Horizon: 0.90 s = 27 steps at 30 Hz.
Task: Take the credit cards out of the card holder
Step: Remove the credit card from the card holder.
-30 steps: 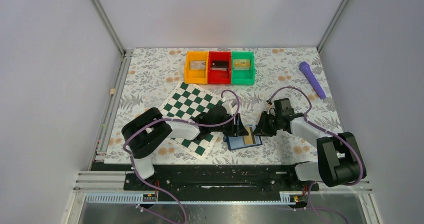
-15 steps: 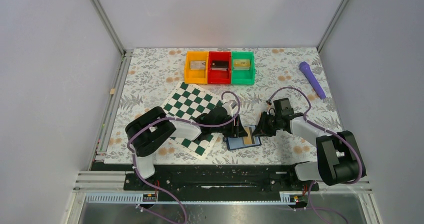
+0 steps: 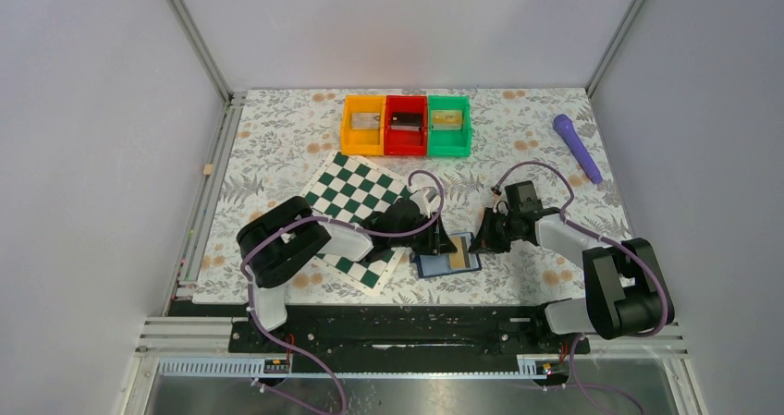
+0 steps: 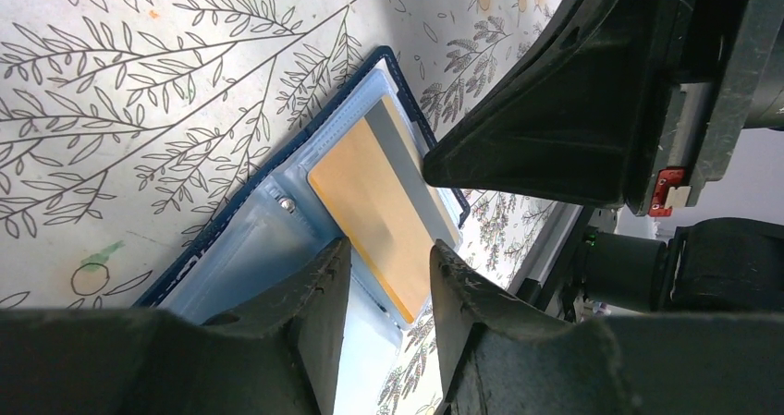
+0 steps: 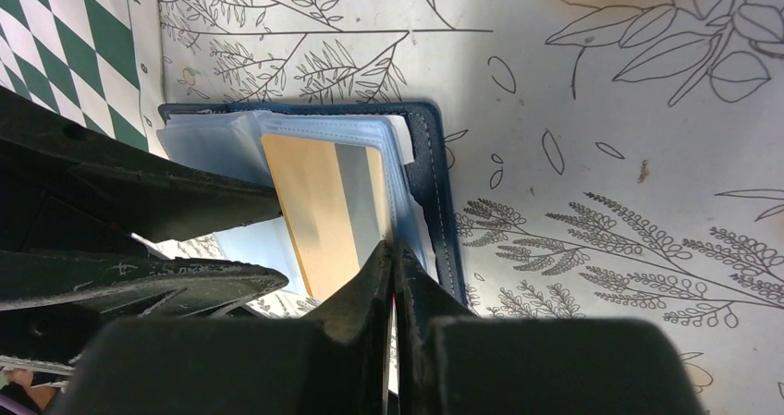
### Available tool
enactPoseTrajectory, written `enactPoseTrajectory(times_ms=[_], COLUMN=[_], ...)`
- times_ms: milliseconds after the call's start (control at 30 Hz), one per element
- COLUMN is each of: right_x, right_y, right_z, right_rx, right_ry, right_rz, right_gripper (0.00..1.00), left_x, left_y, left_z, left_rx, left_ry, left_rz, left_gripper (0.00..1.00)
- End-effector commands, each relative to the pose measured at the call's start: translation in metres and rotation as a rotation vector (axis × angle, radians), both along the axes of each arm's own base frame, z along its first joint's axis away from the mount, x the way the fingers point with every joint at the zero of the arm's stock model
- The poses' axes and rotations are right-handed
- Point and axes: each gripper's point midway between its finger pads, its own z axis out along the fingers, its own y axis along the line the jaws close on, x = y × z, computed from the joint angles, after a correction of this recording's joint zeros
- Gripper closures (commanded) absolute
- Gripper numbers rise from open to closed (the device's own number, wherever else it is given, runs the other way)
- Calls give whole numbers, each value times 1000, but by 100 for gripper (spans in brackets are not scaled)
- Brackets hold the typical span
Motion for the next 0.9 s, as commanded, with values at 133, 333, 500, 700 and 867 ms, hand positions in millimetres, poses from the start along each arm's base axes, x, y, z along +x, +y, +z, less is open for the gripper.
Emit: enactPoseTrajectory(times_ms=[133, 333, 500, 700, 867], right_x=[3, 3, 3, 2, 1], right_y=[6, 6, 7, 8, 11], right_z=[5, 6, 5, 4, 3], right_rx=[22, 23, 25, 33, 48], right_ry=[1, 0, 6, 22, 37], right_rz=[25, 27, 29, 38, 51], right_gripper=[98, 100, 100, 100, 100], left_x=[-1, 3, 4, 5, 2], left_y=[-7, 6, 8, 10, 4], left_z=[15, 6, 4, -1, 3], left_rx=[-65, 46, 77, 112, 70], left_ry=[-24, -22, -26, -21, -17], left_rz=[5, 48, 53, 67, 48], left_gripper=[62, 61, 61, 60, 59])
